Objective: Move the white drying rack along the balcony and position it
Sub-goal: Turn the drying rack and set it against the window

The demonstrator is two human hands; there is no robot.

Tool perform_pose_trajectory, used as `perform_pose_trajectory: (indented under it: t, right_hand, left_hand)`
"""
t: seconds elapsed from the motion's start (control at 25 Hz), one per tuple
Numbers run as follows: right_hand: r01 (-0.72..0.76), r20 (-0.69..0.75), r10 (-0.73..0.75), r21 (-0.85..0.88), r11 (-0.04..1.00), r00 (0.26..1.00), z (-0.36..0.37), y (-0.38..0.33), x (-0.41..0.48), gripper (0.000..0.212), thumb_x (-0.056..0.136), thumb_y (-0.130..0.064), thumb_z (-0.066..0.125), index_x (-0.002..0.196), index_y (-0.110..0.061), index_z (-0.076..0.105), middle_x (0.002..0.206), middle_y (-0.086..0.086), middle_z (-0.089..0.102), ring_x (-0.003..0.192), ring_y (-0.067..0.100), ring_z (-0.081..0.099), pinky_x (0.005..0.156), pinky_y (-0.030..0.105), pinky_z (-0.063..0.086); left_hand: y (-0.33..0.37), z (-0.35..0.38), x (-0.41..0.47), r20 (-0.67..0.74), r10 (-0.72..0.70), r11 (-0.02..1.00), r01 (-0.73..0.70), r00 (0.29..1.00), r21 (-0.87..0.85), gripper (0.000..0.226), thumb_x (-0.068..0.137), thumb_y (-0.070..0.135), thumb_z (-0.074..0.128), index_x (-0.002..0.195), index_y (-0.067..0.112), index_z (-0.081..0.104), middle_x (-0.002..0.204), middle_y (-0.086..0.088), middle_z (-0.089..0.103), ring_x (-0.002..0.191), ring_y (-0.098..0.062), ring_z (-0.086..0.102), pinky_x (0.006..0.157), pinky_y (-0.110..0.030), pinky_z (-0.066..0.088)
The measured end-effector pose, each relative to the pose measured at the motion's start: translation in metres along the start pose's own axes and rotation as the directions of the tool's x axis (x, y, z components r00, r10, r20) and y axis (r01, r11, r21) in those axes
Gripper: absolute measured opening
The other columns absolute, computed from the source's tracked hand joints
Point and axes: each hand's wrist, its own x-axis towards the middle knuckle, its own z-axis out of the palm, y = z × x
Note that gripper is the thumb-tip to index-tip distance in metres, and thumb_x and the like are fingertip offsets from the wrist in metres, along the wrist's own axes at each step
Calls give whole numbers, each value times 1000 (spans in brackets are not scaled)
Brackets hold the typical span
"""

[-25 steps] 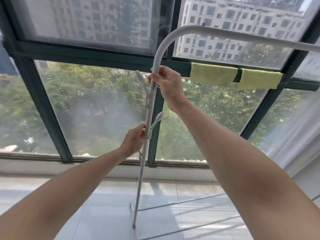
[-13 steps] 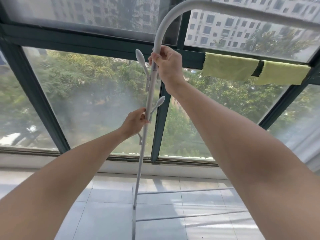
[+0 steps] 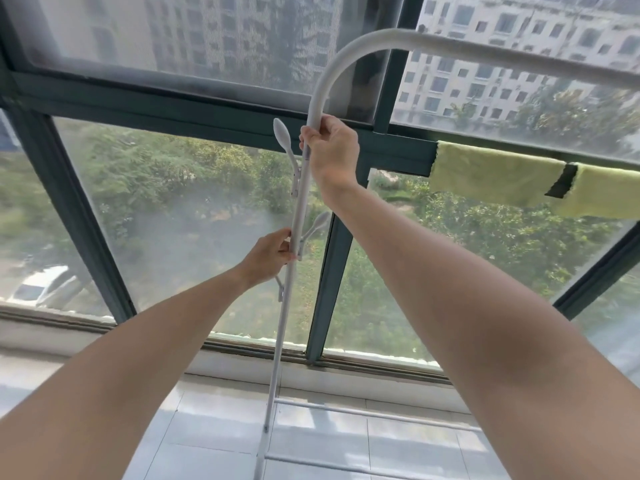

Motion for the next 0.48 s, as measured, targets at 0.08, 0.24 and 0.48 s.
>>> perform_pose_trajectory:
  t: [0.08,0.24,0.48]
  right_hand:
    - [15,-4,-15,10,1000,1000,2,4,11,10,89,-9,57,94,-9,66,77,3,65,74,19,60,80,46,56]
    - [44,-9,-44,6,999,999,3,10,24,10,88,-9,57,94,-8,66,75,3,64,73,20,59,79,47,56]
    - [19,83,-19,-6,1000,996,5,17,31,4,87,-10,60,90,-11,62,77,4,65,74,20,62,79,41,57]
  left_hand:
    - [-2,-2,12,2,2,1000,-2,1000,7,24,87,-3,57,109,5,55,91,-8,68,85,-18,66,86,-34,52]
    - [-6,-4,26,13,-8,1000,9,1000,-19,26,86,-4,57,106,12,56,84,3,68,77,2,66,75,-19,51]
    - [-20,-1,28,-37,-31,999,30,999,-39,19,88,-1,57,102,11,57,94,-9,69,88,-18,67,83,-30,51]
